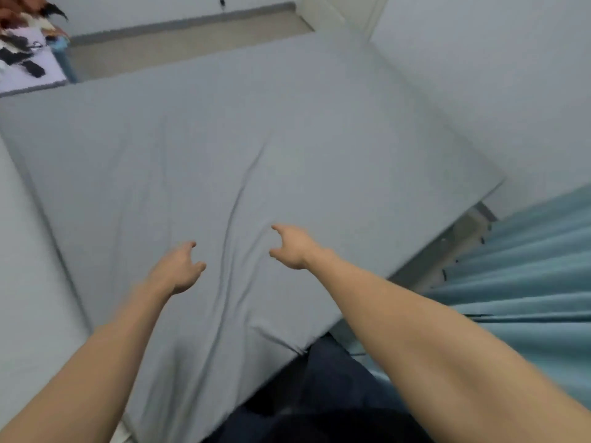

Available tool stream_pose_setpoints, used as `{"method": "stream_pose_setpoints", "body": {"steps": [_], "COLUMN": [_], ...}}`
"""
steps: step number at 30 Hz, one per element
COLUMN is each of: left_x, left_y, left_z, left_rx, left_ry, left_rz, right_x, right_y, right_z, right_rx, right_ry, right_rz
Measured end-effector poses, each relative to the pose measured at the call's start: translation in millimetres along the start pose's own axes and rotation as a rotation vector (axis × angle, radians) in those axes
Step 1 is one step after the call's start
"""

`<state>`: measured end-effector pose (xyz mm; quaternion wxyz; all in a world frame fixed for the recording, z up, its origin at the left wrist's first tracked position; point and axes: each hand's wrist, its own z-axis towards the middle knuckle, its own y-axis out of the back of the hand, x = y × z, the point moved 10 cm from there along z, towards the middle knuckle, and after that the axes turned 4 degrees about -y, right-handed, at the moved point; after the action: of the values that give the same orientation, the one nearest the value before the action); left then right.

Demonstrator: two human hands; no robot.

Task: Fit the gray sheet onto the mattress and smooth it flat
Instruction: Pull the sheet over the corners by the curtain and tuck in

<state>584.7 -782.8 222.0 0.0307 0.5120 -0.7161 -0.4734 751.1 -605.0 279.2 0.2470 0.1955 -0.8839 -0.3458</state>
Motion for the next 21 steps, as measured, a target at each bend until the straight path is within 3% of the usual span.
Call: {"method": "stream_pose_setpoints", "body": {"steps": [5,9,13,16,21], "left_x": [-132,-172,-155,-104,-13], "left_y": [-1,-22,-61,-98,-146], "left_z": [28,28,12,-11,-41], "left_rx": [0.007,0.044,0.091,0.166,0.232], "left_ry": [-0.262,-0.296,-0.224,-0.102,0.127], "left_rz": [-0.015,-0.016,-0.035,-0.047,-0.012], "right_x": [-86,-135,-169,-164,-152], "right_y": [47,44,-7,-66,-141], "right_z": [-36,-55,-55,-43,-24], "right_rx": [-0.145,-0.156,-0.039,0.128,0.266], "right_ry": [-0.211,-0.291,-0.316,-0.275,-0.223], "right_rz": [0.113,0.174,0.185,0.217,0.264]}}
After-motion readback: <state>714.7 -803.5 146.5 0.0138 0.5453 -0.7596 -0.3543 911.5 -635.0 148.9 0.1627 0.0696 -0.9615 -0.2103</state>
